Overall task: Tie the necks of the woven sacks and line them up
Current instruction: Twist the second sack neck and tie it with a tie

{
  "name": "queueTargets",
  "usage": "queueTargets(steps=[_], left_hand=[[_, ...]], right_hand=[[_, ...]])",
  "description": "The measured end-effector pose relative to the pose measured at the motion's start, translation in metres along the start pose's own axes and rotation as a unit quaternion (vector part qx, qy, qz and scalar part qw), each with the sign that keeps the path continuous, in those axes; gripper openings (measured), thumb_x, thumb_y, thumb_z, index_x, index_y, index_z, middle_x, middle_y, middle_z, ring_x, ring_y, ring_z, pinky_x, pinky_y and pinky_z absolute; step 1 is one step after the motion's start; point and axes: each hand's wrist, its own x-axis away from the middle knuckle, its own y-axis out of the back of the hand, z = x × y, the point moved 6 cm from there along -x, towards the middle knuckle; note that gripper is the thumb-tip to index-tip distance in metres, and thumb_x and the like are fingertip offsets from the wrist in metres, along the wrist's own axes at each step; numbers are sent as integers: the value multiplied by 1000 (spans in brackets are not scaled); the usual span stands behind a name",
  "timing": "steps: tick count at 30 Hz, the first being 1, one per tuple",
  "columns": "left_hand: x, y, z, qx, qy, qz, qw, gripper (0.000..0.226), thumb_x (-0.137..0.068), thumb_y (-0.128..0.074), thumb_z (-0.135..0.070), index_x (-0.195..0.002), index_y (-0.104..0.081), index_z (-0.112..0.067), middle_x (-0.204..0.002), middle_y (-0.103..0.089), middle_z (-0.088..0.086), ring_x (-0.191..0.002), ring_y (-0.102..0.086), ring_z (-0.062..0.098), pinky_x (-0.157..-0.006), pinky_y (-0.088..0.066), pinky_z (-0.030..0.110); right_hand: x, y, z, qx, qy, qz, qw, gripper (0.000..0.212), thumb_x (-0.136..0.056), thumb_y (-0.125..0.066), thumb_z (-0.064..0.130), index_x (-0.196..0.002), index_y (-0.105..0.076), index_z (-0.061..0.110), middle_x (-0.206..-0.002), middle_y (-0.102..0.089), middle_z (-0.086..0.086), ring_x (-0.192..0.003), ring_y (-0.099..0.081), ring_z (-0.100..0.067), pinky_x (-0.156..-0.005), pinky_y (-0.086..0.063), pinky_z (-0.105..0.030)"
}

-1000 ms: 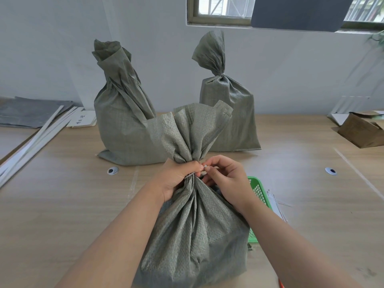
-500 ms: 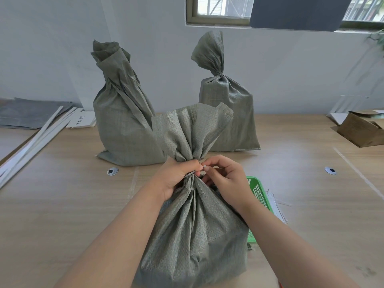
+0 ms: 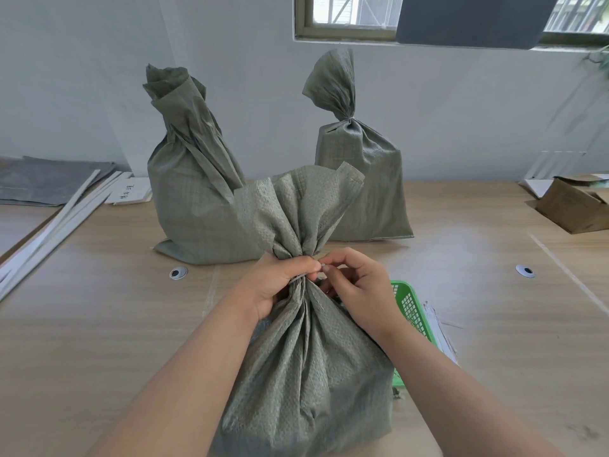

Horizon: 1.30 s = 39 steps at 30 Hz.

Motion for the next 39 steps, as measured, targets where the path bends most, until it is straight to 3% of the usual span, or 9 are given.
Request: queueTargets(steps=[8, 14, 18, 25, 30, 34, 36, 39], left_hand=[[5, 4, 0, 31, 3, 7, 999, 14, -81, -68, 6, -75, -66, -7, -61, -66, 5, -60, -65, 14, -65, -58, 27], [6, 7, 1, 28, 5, 9, 1000, 14, -81, -68, 8, -78, -65, -5, -60, -65, 5, -57, -65, 12, -60, -56, 23], [6, 5, 1, 16, 13, 28, 999, 18, -80, -67, 10, -75, -65, -7, -59, -64, 3, -57, -64, 11, -60, -54, 21], [6, 4, 1, 1, 9, 36, 999, 21, -78, -68, 11, -73, -65, -9, -60, -65, 3, -59, -64, 11, -62, -55, 21], [7, 4, 1, 0, 1, 41, 999, 17, -74, -72, 6, -69, -69, -10, -63, -68, 5, -64, -67, 14, -68, -57, 24], [8, 5, 1, -2, -11, 49, 999, 7, -67, -77, -8, -68, -70, -7, -69, -69, 7, -72, -68, 18, -73, -57, 26], [9, 3, 1, -5, -19, 53, 998, 9, -68, -77, -9, -69, -69, -6, -70, -69, 6, -72, -67, 16, -71, -56, 24], [10, 2, 0, 2, -22, 43, 999, 9, -69, -76, -7, -71, -67, -5, -67, -69, 3, -68, -67, 12, -66, -55, 21]], right_hand=[[-2, 2, 5, 84, 44, 8, 995, 13, -90, -65, -3, -89, -72, 8, -66, -68, 13, -58, -69, -8, -57, -47, -17], [-5, 2, 15, 199, 139, 34, 970, 17, -85, -66, -2, -88, -73, 13, -77, -69, 10, -66, -70, -10, -60, -51, -24], [-4, 3, 10, 148, 84, 57, 984, 23, -88, -62, -6, -88, -71, 15, -72, -69, 10, -63, -72, -12, -58, -57, -32], [-3, 3, 14, 151, 95, 75, 981, 17, -87, -63, -3, -90, -73, 11, -81, -72, -2, -65, -73, -13, -61, -59, -40], [-2, 3, 15, 148, 89, 82, 982, 16, -88, -67, 0, -90, -75, 13, -78, -72, 9, -64, -71, -9, -61, -57, -30], [-2, 6, 7, 66, 17, 80, 994, 14, -89, -68, 1, -90, -78, 12, -77, -76, -1, -62, -70, -13, -63, -59, -35], [-2, 7, 4, 4, -29, 81, 996, 12, -89, -68, 0, -89, -77, 8, -77, -76, -11, -63, -70, -18, -63, -59, -33], [-2, 6, 0, -55, -86, 79, 992, 14, -90, -67, -2, -82, -73, 8, -71, -73, -14, -64, -70, -18, -61, -58, -29]])
